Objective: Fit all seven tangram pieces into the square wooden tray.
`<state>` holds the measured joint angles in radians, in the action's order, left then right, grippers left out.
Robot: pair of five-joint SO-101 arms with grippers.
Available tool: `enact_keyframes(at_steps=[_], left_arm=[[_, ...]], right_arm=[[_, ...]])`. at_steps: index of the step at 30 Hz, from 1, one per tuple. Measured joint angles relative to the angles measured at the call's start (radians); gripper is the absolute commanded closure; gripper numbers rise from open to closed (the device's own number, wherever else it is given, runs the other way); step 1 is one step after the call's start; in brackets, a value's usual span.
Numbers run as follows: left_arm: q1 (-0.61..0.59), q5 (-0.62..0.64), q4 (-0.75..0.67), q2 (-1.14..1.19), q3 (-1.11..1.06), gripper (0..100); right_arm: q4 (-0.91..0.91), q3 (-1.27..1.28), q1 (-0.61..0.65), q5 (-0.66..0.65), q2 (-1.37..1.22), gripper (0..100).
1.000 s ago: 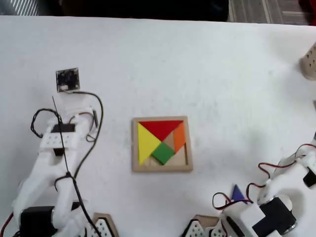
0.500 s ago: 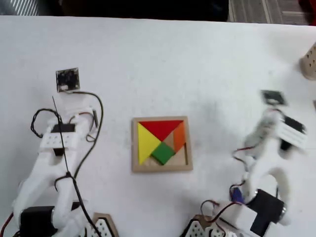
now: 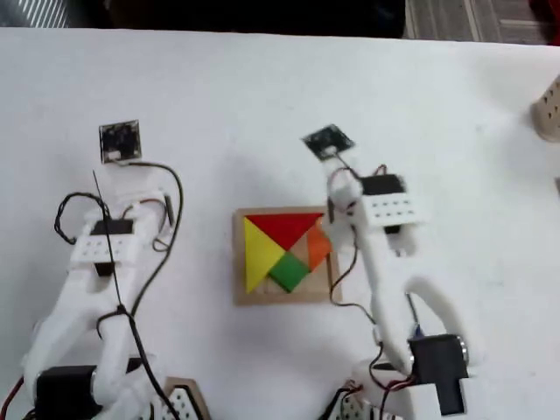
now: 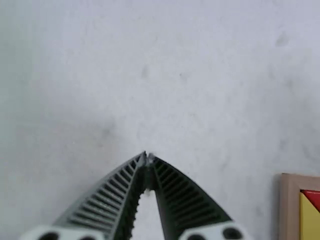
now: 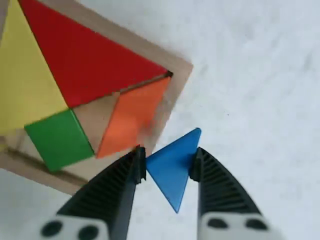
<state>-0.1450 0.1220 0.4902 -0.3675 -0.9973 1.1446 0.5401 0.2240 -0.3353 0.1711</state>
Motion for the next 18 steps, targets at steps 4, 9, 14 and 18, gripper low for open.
enact_keyframes(at_steps=[4,9,14,18], left_arm=[[0.0,0.0,0.0,0.0,0.0,98],[0.0,0.0,0.0,0.0,0.0,98],[0.0,0.0,0.0,0.0,0.0,98],[0.0,0.0,0.0,0.0,0.0,98]], right_arm=[[-0.028,-0.003,0.075,0.305,-0.002,90.5],[-0.101,-0.005,0.23,0.546,-0.006,90.3],[-0.222,-0.005,0.321,0.578,-0.094,90.2],[-0.276,-0.015,0.328,0.578,-0.213,80.6]])
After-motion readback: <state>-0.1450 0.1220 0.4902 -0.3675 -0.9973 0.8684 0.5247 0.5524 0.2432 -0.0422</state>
